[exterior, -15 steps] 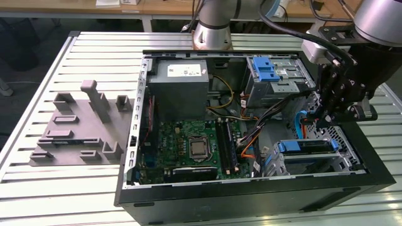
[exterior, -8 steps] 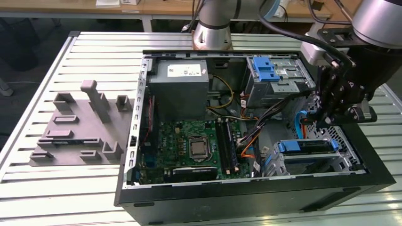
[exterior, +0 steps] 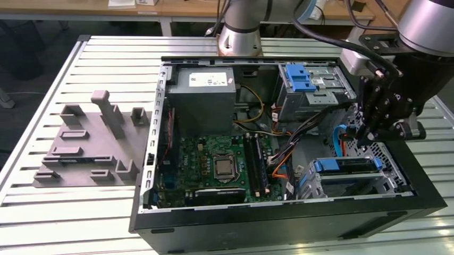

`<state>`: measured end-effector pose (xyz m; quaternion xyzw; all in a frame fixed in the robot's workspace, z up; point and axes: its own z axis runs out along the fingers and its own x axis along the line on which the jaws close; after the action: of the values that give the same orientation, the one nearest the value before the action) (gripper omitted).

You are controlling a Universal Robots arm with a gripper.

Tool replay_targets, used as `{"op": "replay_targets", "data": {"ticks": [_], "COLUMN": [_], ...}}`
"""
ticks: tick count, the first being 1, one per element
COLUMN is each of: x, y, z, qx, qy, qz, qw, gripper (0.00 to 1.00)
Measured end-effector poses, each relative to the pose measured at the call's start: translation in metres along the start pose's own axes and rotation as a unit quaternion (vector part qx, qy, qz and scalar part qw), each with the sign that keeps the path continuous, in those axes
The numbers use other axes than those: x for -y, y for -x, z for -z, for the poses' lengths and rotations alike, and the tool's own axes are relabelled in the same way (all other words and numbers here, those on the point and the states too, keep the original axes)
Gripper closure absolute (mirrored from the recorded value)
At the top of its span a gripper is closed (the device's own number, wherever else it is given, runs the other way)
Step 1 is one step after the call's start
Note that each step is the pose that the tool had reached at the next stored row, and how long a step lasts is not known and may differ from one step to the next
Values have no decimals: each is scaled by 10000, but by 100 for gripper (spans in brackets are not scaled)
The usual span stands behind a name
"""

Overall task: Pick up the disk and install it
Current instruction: 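Insert the first disk wire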

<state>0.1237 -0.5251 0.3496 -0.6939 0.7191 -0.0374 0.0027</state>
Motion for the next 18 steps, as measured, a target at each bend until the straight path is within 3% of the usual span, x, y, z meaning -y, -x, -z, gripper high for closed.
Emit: {"op": "replay_targets", "data": {"ticks": [3,10,14,18], "x": [22,20,18,17], "y": [2,-74,-81,-82], "z": [-1,-77,-95,-103], "qx": [-25,-38,-40,-41], "qy": [60,80,89,174], "qz": [1,3,4,8], "qw": [10000,10000,10000,9998], "gripper": [84,84,84,84]}}
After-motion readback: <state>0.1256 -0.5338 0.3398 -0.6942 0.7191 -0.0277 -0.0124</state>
